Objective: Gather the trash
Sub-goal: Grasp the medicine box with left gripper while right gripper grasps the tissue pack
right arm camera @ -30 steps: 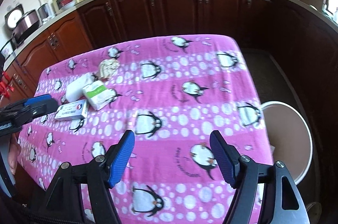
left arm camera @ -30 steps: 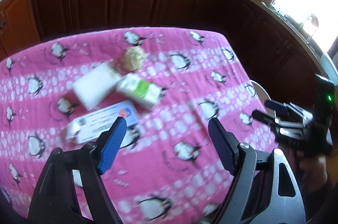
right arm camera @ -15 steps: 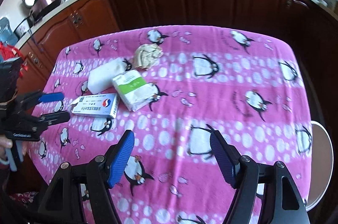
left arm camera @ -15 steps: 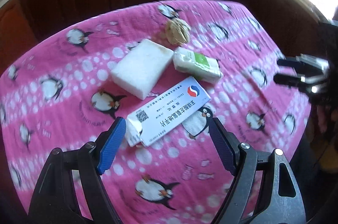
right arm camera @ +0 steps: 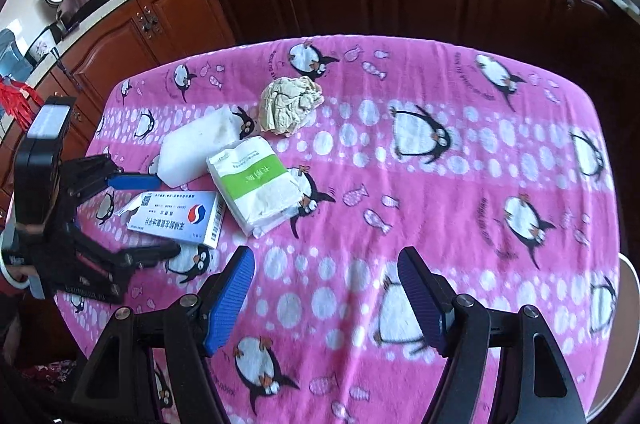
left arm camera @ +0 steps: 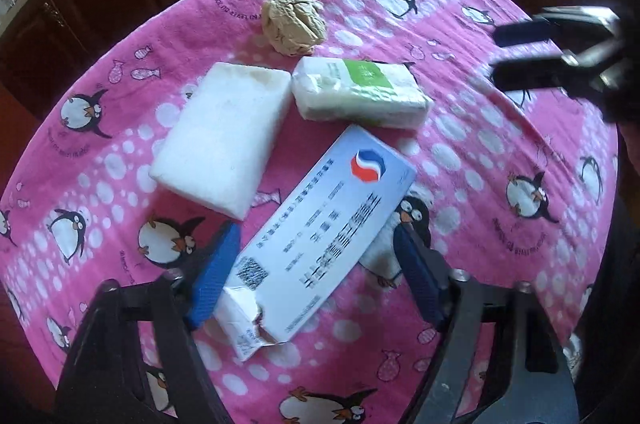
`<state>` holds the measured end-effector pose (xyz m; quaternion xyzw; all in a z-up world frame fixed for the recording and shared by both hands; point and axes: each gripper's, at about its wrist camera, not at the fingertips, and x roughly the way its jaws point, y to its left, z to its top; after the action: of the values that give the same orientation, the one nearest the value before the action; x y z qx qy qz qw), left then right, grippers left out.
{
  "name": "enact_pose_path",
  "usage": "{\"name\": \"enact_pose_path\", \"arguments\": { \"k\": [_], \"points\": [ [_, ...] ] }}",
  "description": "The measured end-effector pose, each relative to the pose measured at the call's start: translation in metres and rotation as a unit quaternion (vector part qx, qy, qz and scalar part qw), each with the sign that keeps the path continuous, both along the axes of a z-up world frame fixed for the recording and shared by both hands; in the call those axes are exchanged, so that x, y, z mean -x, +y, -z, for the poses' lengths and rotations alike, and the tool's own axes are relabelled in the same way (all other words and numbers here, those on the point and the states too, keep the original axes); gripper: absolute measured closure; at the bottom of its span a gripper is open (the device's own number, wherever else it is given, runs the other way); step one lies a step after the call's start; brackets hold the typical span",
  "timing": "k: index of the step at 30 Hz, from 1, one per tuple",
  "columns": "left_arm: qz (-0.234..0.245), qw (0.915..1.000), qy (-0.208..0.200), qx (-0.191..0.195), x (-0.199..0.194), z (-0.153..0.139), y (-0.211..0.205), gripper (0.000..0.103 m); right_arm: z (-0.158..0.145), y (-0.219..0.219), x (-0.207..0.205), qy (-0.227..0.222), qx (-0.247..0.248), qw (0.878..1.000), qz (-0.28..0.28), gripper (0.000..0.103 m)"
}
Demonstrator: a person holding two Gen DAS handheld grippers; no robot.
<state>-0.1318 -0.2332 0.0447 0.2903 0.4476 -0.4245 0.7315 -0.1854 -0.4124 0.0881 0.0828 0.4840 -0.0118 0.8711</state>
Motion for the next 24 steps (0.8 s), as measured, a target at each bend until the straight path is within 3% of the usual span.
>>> {"name": "enact_pose_path", "arguments": {
  "k": [6, 8, 11, 13, 14, 16, 17, 20, 22, 24],
  "points": [
    [-0.061, 0.9968, 0.045, 0.028, 0.000, -0.011, 0.037, 0.054, 0.007, 0.008, -0.026, 0.002, -0.021, 0.999, -0.031, 0.031],
    [-0.089, 0.9934, 0.061, 0.039, 0.000, -0.016, 0.054, 0.055, 0.011, 0.016, -0.038, 0.003, -0.026, 0.999, -0.047, 0.030],
    [-0.115, 0.9908, 0.052, 0.050, 0.009, -0.024, 0.071, 0.058, 0.022, 0.027, -0.055, 0.012, -0.034, 0.997, -0.066, 0.028],
    [-0.124, 0.9902, 0.041, 0.050, 0.015, -0.028, 0.075, 0.079, 0.033, 0.036, -0.069, 0.024, -0.031, 0.996, -0.081, 0.028],
    [-0.128, 0.9898, 0.041, 0.048, 0.017, -0.028, 0.075, 0.083, 0.039, 0.039, -0.076, 0.031, -0.026, 0.996, -0.083, 0.028],
    [-0.130, 0.9897, 0.043, 0.043, 0.021, -0.027, 0.073, 0.083, 0.049, 0.043, -0.086, 0.041, -0.022, 0.996, -0.081, 0.028],
    [-0.130, 0.9895, 0.045, 0.045, 0.022, -0.026, 0.072, 0.083, 0.047, 0.045, -0.086, 0.028, -0.014, 0.996, -0.080, 0.044],
    [-0.140, 0.9849, 0.079, 0.063, 0.016, -0.021, 0.072, 0.080, 0.041, 0.049, -0.079, 0.025, -0.015, 0.996, -0.087, 0.064],
    [-0.149, 0.9838, 0.076, 0.065, 0.014, -0.023, 0.073, 0.067, 0.035, 0.052, -0.066, 0.024, -0.008, 0.995, -0.094, 0.066],
    [-0.154, 0.9844, 0.065, 0.053, 0.013, -0.022, 0.070, 0.043, 0.027, 0.054, -0.047, 0.016, 0.015, 0.994, -0.103, 0.066]
  ]
}}
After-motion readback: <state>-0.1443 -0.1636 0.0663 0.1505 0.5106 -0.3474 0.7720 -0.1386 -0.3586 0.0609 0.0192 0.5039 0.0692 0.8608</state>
